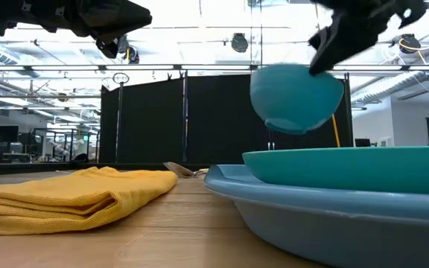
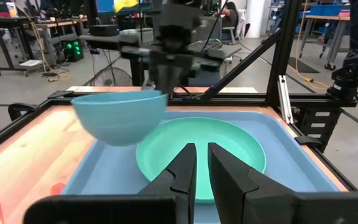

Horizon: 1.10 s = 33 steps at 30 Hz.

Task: Set up tray
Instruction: Put the blue bowl on top of the light blue plate on the blue tray

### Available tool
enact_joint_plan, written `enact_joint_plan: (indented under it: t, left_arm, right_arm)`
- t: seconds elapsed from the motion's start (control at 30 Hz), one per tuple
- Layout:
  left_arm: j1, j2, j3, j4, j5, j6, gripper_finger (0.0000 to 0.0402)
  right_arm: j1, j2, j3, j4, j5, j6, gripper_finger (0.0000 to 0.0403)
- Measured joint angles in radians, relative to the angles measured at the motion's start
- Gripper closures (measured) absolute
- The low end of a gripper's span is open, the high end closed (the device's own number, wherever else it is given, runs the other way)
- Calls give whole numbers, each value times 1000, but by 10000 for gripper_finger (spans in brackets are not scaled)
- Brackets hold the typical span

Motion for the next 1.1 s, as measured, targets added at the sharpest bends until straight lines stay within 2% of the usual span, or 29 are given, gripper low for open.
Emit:
enact_joint_plan:
  t: [0.27,0.5,0.8,1.1]
  left_arm:
    - [0,0,0,-13,0,-5,355]
    - [0,0,0,-22,0,-6,355]
    - [0,0,0,-22,0,-12,355]
    - [0,0,0,-26,0,-13,355]
  right_arm:
    - [113,142,144,-179,2,116,403]
    - [194,227,197,-203,1,175,403]
    - [278,308,208,-224,-3,299,403]
    - [303,361,207,-222,-25,356,403]
